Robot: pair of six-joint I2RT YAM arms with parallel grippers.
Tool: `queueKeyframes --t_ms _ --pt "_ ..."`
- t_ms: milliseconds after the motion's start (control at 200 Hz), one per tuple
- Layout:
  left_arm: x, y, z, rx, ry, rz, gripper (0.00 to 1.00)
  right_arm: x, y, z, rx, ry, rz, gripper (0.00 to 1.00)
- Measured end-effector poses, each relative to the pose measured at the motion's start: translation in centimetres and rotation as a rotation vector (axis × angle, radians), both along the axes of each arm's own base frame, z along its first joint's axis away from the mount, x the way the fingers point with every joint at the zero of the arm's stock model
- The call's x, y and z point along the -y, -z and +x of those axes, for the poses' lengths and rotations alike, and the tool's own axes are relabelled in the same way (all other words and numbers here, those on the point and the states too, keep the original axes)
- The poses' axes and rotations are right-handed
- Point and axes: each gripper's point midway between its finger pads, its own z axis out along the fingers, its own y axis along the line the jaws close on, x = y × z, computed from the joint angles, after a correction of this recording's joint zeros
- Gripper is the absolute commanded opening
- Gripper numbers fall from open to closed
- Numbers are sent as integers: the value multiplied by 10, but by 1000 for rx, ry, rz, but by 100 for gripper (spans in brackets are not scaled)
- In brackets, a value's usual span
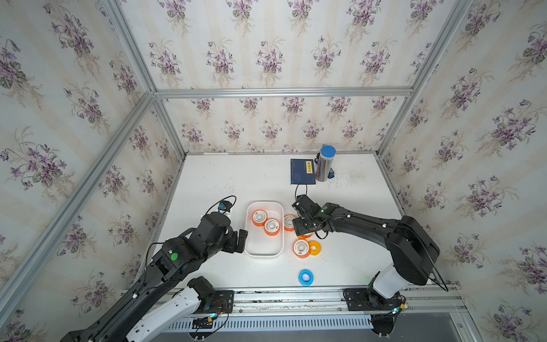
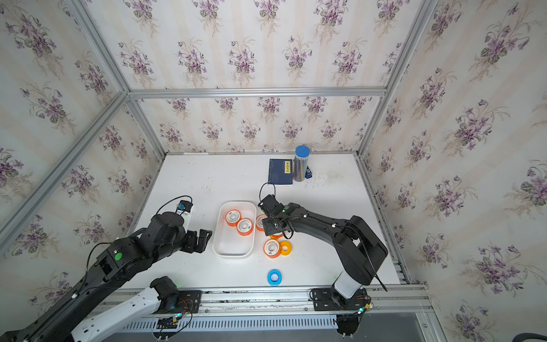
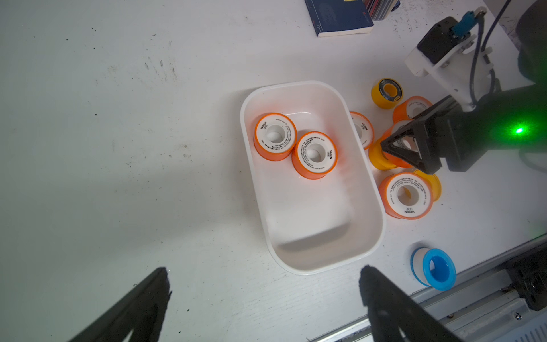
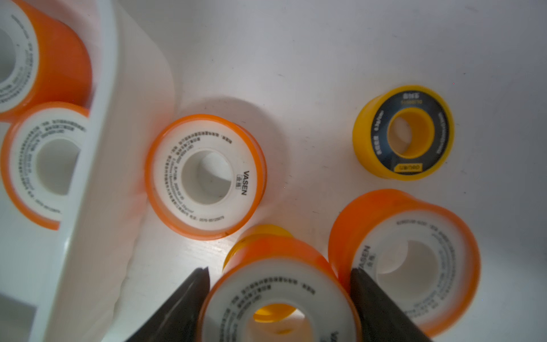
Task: Put the sealing tape into the storage box
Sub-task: Adjust the sealing tape at the center of the board, then pick up the sealing tape at the center of the board.
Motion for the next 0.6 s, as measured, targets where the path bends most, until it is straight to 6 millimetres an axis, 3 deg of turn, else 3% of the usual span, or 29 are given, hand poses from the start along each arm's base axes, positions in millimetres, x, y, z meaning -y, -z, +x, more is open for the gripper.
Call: queueKeyframes --t_ms 280,599 --pt "0 1 0 -4 0 3 100 -1 13 1 -14 8 -9 86" --pt "1 2 1 -7 0 6 100 -3 8 -6 -12 -3 -3 86"
